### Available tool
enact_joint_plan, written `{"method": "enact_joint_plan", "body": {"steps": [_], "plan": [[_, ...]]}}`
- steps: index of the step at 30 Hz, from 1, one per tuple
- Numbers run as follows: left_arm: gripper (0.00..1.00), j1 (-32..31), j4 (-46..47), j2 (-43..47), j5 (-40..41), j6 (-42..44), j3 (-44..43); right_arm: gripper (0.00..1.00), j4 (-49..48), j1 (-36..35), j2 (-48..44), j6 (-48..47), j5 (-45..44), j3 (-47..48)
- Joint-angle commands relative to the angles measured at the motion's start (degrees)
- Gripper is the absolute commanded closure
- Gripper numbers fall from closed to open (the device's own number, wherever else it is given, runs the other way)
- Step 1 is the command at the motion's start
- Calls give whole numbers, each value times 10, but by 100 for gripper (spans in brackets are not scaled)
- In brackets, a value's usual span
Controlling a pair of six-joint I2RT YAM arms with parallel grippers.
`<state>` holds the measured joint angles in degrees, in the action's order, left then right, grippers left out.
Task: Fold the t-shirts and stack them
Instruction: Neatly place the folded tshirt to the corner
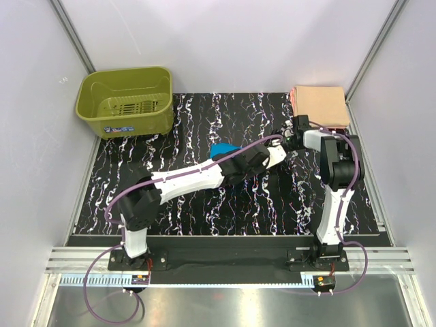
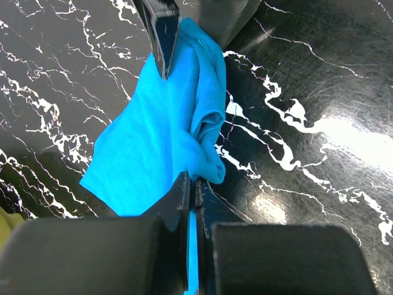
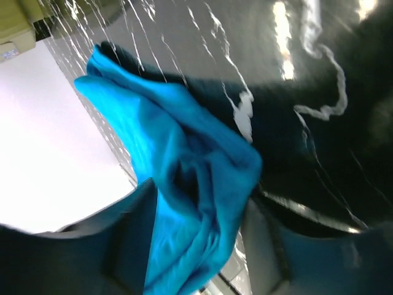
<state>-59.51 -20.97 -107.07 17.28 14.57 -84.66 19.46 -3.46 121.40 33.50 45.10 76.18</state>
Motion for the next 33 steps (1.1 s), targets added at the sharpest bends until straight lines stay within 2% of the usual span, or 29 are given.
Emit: {"method": "enact_joint_plan", "body": {"steps": [1, 2, 3, 4, 5, 7, 8, 9, 10, 14, 16, 19, 21, 23, 27, 33], "plan": [[100, 2, 20, 46, -16, -8, 6, 45, -64, -13, 18, 28, -14, 18], [100, 2, 19, 46, -20, -14, 7, 64, -66, -15, 22, 29, -15, 24], [100, 2, 13, 48, -23, -18, 6, 75, -65, -15, 22, 28, -19, 32], [100, 2, 7, 48, -42, -25, 4, 91, -58, -17, 22, 21, -26, 49], [82, 3, 0, 49, -51, -43, 1, 100, -25, -16, 21, 11, -39, 61], [56, 5, -21, 59, -90, -65, -3, 100, 20, -21, 19, -35, -83, 103], [50, 11, -27, 68, -101, -92, 1, 100, 68, -22, 15, -54, -103, 116], [37, 15, -21, 80, -105, -103, 11, 100, 90, -23, 9, -72, -144, 129], [35, 22, -13, 97, -109, -118, 39, 100, 109, -24, 4, -90, -163, 150], [33, 96, 19, 226, -155, -227, 128, 100, 196, -24, -30, -195, -227, 179], [33, 114, 26, 285, -167, -250, 175, 100, 221, -25, -39, -262, -243, 191], [33, 134, 32, 347, -166, -277, 217, 100, 267, -24, -54, -319, -323, 218], [33, 142, 38, 371, -163, -294, 257, 100, 296, -24, -52, -332, -397, 252], [33, 148, 43, 396, -165, -308, 280, 100, 317, -24, -46, -373, -436, 278], [34, 149, 52, 417, -169, -321, 328, 100, 325, -21, -30, -396, -548, 359], [34, 150, 50, 417, -192, -307, 340, 100, 318, 10, 17, -421, -585, 489]]}}
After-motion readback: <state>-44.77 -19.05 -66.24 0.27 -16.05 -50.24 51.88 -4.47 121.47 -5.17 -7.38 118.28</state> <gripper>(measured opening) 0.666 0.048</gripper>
